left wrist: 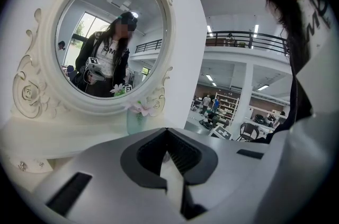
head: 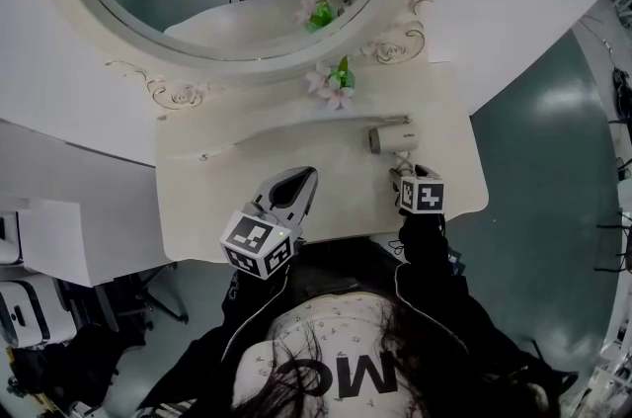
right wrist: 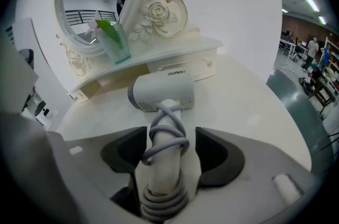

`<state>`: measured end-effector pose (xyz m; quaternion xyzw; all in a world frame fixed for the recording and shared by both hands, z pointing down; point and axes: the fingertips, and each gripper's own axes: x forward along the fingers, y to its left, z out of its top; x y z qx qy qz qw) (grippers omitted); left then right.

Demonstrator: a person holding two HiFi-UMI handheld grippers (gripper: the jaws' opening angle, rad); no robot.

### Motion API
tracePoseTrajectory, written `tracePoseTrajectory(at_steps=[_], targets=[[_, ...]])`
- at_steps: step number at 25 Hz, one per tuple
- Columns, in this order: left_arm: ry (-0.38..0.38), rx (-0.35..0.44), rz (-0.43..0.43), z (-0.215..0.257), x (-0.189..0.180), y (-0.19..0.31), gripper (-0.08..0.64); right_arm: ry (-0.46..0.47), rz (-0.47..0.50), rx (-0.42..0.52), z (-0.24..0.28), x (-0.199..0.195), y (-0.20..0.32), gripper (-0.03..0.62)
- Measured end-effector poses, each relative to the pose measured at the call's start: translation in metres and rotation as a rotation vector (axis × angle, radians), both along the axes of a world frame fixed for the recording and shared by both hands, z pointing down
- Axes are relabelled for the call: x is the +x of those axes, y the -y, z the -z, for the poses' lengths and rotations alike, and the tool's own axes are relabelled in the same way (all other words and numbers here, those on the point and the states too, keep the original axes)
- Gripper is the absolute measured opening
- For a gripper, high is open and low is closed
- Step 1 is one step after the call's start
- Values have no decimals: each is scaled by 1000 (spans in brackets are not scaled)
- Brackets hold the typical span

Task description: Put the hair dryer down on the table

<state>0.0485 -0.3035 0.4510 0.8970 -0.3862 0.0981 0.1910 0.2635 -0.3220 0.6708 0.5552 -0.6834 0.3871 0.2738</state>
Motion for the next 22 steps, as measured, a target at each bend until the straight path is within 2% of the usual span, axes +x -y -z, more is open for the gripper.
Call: tracePoseTrajectory(at_steps=[6, 10, 18, 22], targets=[[-6, 5, -26, 0, -7, -3, 0, 23, 2, 162, 48, -5, 2, 284], [-13, 9, -52, 1, -12, -7, 0, 88, -26, 253, 82, -20, 1, 282], [-28, 19, -101, 6, -32, -18, 0, 230, -29, 362, 135, -71, -12, 281], [-38, 31, -141, 9, -42, -26, 0, 269, -22, 420, 160, -99, -23, 276]])
